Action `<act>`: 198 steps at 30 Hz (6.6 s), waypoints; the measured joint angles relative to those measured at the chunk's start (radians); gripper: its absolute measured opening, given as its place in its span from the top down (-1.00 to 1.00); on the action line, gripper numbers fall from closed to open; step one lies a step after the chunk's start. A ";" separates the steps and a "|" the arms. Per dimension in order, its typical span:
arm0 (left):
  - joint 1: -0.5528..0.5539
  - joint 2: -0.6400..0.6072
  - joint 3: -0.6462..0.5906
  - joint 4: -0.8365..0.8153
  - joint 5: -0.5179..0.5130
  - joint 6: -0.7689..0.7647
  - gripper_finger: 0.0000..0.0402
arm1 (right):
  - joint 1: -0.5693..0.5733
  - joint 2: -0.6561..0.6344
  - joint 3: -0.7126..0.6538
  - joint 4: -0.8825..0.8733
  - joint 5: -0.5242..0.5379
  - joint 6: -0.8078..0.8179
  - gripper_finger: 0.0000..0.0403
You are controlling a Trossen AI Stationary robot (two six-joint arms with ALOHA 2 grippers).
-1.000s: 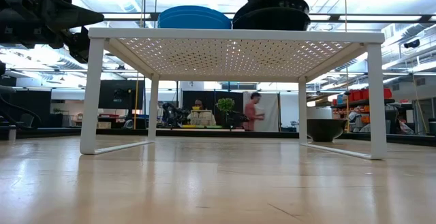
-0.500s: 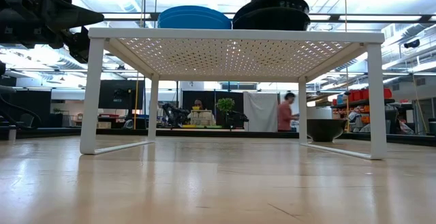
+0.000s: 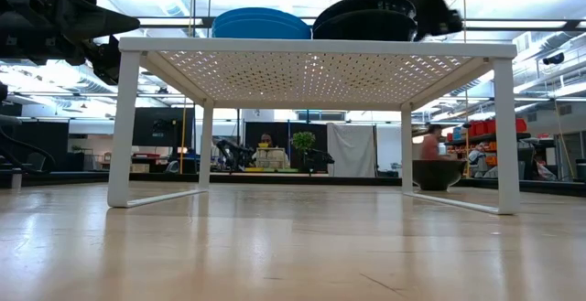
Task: Pick & Place Mini bowls
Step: Stack the orange patterned bowl on top of the orange patterned bowl on the shelf
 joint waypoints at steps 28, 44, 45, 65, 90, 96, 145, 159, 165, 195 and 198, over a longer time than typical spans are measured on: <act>0.000 0.000 0.000 0.000 0.000 0.000 -0.44 | -0.256 -0.023 0.000 -0.262 0.324 0.054 0.25; 0.000 0.000 0.000 0.000 0.000 0.000 -0.44 | -0.510 0.075 0.000 -0.186 0.323 0.022 0.25; 0.000 0.000 0.000 0.000 0.000 0.000 -0.44 | -0.520 0.083 -0.002 -0.185 0.323 0.023 0.25; 0.000 0.000 0.000 0.000 0.000 0.000 -0.44 | -0.582 0.108 -0.361 0.141 0.323 0.105 0.25; 0.000 0.000 0.000 0.000 0.000 0.000 -0.44 | -0.601 0.108 -0.633 0.453 0.286 0.146 0.26; 0.000 0.000 0.000 0.000 0.000 0.000 -0.44 | -0.600 0.108 -0.647 0.452 0.285 0.146 0.46; 0.000 0.000 0.000 0.000 0.000 0.000 -0.44 | -0.637 0.105 0.113 -0.293 0.164 -0.172 0.95; 0.000 0.000 0.000 0.000 0.000 0.000 -0.44 | -0.606 0.104 0.302 -0.296 0.031 -0.191 0.95; 0.000 0.000 0.000 0.000 0.000 0.000 -0.44 | -0.542 0.104 0.330 -0.296 0.024 -0.168 0.95; 0.000 0.000 0.000 0.000 0.000 0.000 -0.44 | -0.119 0.232 0.424 -0.295 -0.029 -0.036 0.95; 0.000 0.000 0.000 0.000 0.000 0.000 -0.44 | -0.079 0.262 0.472 -0.294 -0.029 -0.029 0.95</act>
